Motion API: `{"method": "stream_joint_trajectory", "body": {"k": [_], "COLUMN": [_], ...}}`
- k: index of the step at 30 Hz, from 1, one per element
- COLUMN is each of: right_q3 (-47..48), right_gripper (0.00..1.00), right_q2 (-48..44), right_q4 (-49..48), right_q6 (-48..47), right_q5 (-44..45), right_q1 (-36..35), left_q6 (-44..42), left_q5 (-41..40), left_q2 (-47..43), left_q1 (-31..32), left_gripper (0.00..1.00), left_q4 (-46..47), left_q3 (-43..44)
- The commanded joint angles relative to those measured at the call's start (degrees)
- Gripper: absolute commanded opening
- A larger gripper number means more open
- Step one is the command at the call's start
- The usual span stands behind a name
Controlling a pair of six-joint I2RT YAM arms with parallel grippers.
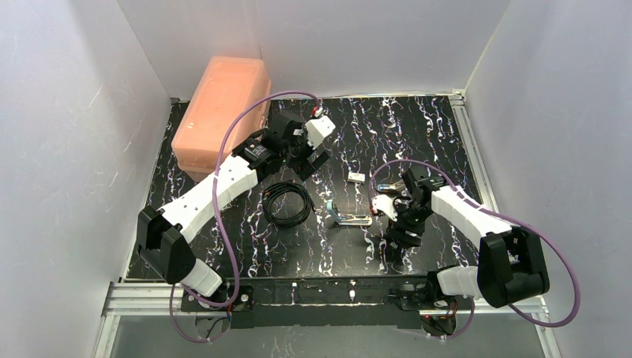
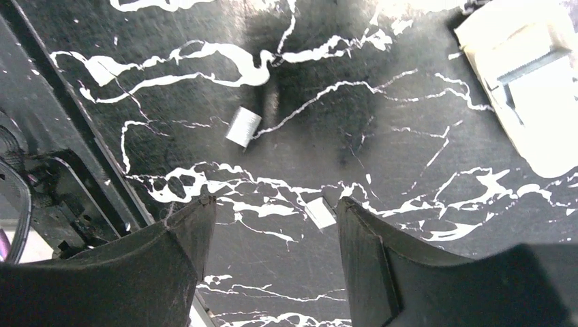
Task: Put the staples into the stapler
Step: Place several staples at the center of the board, then pick up the staple from the center of the board.
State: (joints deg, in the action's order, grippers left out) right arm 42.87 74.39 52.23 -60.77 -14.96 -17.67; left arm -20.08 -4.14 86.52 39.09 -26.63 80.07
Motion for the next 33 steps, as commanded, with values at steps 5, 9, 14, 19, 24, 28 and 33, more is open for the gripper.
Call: {"method": "stream_joint_trajectory", "body": {"k": [5,9,14,19,24,28,33], "right_q3": [0.5,-0.9,-2.7,-4.3,-5.6,-5.8,-5.8], "right_gripper": [0.73,0.73,0.73,0.73,0.69,0.64,0.57], "right_q2": [-1.5,-1.6,-1.5,-1.9,-2.0,-2.1,-2.0], "right_q4": [-2.0,-4.1,-6.6,-8.3,-11.4,-12.3,-12.6], "right_q6": [4.8,7.2,9.4,11.3,13.5,14.0,14.6], "right_q5": [-1.5,0.3,3.4,4.5,8.9,10.4,11.3], "right_q1": [-6.1,-9.2,-12.6,-15.2,-16.7,-16.8,-16.8], "left_q6": [-1.5,-1.6,-1.5,-1.5,-1.5,-1.5,-1.5], "left_q5": [-3.9,-4.2,-4.3,-4.4,-4.4,-4.4,-4.3], "left_q2": [-1.6,-1.5,-1.3,-1.1,-1.0,-1.0,-1.0], "left_q1": [-0.5,-0.5,-0.5,-0.6,-0.6,-0.5,-0.5], "left_gripper": [0.99,0.98,0.99,0.98,0.99,0.98,0.99], "left_q4": [1.3,1.4,1.5,1.8,2.0,2.0,2.1], "left_q3": [-0.3,-0.3,-0.3,-0.5,-0.6,-0.6,-0.5]}}
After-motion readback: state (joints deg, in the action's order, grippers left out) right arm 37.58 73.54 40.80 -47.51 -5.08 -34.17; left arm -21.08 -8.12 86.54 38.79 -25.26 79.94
